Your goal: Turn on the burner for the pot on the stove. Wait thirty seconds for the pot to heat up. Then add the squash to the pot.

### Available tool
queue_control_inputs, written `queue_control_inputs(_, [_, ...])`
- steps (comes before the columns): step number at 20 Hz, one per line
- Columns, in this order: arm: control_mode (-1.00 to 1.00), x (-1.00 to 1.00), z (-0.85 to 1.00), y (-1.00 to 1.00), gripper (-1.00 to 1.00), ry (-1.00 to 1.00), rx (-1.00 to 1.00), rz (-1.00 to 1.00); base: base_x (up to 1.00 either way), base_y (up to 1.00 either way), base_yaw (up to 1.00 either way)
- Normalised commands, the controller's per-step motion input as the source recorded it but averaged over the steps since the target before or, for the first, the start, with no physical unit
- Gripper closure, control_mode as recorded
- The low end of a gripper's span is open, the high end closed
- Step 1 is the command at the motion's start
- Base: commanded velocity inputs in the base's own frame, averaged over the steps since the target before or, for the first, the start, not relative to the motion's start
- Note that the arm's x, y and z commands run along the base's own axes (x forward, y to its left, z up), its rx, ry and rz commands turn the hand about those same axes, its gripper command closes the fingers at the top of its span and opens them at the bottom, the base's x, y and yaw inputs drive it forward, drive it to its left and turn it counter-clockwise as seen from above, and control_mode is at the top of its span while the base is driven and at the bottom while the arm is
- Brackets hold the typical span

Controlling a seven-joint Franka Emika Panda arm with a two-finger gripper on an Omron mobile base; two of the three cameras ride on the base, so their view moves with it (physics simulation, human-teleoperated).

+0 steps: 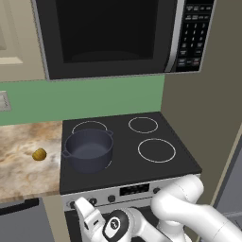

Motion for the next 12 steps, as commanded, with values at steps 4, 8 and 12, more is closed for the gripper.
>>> queue_control_inputs(4, [-1.00,0.00,0.00,0.00,1.00,0.00,0.00,0.00,0.00,0.00,0.00])
queue_control_inputs(8, [-1.00,0.00,0.00,0.00,1.00,0.00,0.00,0.00,0.00,0.00,0.00])
queue_control_inputs(12, [-1.00,0.00,0.00,0.00,1.00,0.00,0.00,0.00,0.00,0.00,0.00])
